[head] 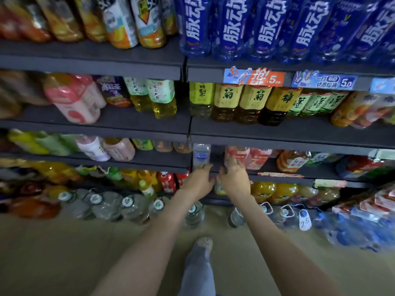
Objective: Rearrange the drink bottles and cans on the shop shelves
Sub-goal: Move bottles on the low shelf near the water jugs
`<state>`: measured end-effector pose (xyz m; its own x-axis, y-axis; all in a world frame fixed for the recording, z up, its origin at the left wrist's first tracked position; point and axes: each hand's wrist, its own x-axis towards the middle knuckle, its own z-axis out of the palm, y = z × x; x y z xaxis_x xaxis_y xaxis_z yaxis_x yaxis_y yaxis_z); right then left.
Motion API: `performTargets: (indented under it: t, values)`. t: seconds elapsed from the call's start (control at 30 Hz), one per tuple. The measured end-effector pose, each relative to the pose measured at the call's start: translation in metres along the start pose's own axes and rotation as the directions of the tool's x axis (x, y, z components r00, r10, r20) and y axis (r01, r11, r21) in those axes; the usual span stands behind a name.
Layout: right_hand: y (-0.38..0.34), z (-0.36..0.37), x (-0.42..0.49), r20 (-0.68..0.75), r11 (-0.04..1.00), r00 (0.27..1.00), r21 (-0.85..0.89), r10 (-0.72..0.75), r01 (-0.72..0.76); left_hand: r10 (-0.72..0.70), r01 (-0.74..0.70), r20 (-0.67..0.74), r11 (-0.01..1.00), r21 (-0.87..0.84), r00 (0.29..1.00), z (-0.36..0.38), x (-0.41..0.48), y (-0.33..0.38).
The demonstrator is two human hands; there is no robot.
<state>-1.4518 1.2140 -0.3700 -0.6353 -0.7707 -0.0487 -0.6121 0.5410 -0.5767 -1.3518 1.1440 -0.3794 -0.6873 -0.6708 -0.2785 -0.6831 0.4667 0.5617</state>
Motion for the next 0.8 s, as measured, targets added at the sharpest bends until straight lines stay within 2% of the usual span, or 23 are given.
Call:
performTargets:
  t: [0.13,0.3,0.5,0.63,0.73,0.8]
  values:
    - [-0.034,0.026,-0.053,0.226,0.998,0.972,0.025,-0.068,0.064,-0.147,0.147,-0.003,0.989,-0.011,0.989,-0.003,-0.067,-0.032]
    - [-0.085,0.061,-0.085,0.361,0.989,0.923,0.098,-0.136,0.108,-0.253,0.252,-0.025,0.967,-0.032,0.967,-0.020,-0.120,-0.077]
    - [-0.171,0.115,-0.107,0.480,0.975,0.850,0.065,-0.217,0.212,-0.293,0.292,-0.093,0.956,-0.026,0.952,-0.071,-0.165,-0.159]
    - [-0.244,0.168,-0.123,0.526,0.963,0.810,0.077,-0.261,0.260,-0.384,0.386,-0.134,0.923,-0.013,0.914,-0.115,-0.201,-0.243]
    - [-0.298,0.214,-0.134,0.544,0.969,0.806,0.070,-0.235,0.236,-0.413,0.413,-0.142,0.910,-0.026,0.900,-0.148,-0.224,-0.311]
    - [-0.329,0.243,-0.140,0.525,0.980,0.829,0.068,-0.194,0.186,-0.430,0.425,-0.156,0.903,-0.061,0.889,-0.169,-0.234,-0.351]
